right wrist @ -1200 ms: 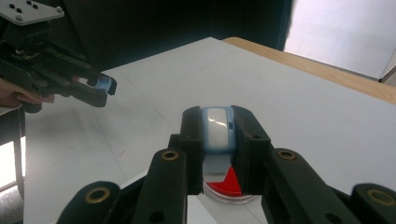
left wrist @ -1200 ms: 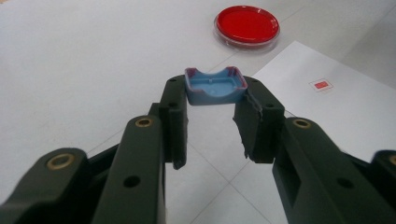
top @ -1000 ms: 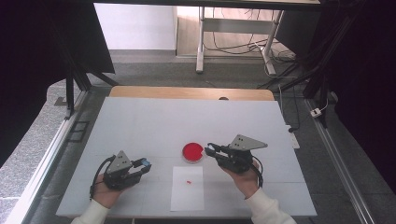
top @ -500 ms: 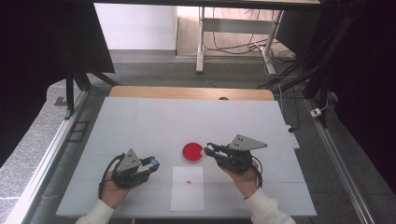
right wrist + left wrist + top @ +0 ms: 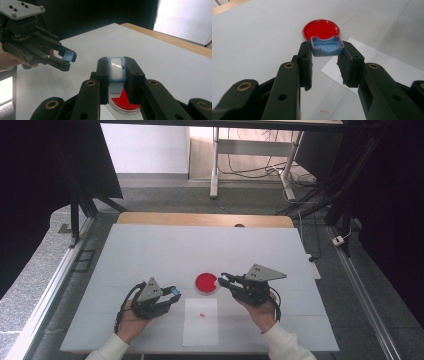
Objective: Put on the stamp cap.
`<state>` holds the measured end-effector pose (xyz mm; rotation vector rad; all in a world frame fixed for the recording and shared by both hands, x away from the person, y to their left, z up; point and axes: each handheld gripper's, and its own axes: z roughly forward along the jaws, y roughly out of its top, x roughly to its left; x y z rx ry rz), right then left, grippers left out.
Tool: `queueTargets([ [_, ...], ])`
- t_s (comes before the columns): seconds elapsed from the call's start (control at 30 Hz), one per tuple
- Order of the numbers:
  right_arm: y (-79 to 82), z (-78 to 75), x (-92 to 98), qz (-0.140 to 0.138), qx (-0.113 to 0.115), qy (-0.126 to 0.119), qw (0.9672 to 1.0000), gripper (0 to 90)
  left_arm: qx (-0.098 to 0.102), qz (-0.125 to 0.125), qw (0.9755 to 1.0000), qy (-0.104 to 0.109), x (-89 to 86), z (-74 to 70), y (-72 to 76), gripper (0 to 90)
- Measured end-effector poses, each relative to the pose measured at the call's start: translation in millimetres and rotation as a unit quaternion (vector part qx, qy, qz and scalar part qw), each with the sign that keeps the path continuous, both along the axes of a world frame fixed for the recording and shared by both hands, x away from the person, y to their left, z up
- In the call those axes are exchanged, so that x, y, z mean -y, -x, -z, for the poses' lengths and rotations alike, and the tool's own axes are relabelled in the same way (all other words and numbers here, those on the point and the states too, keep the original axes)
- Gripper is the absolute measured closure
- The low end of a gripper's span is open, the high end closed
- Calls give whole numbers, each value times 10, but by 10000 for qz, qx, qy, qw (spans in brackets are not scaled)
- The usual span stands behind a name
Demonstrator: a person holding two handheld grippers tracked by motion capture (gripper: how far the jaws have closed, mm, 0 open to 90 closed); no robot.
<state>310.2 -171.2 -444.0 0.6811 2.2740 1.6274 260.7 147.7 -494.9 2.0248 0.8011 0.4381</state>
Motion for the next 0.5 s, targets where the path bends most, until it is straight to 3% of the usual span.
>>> queueTargets([
  [0.5, 2, -5, -7, -5, -7, -39, 10000, 746, 5, 221, 9997, -60, 222, -12, -94, 649],
])
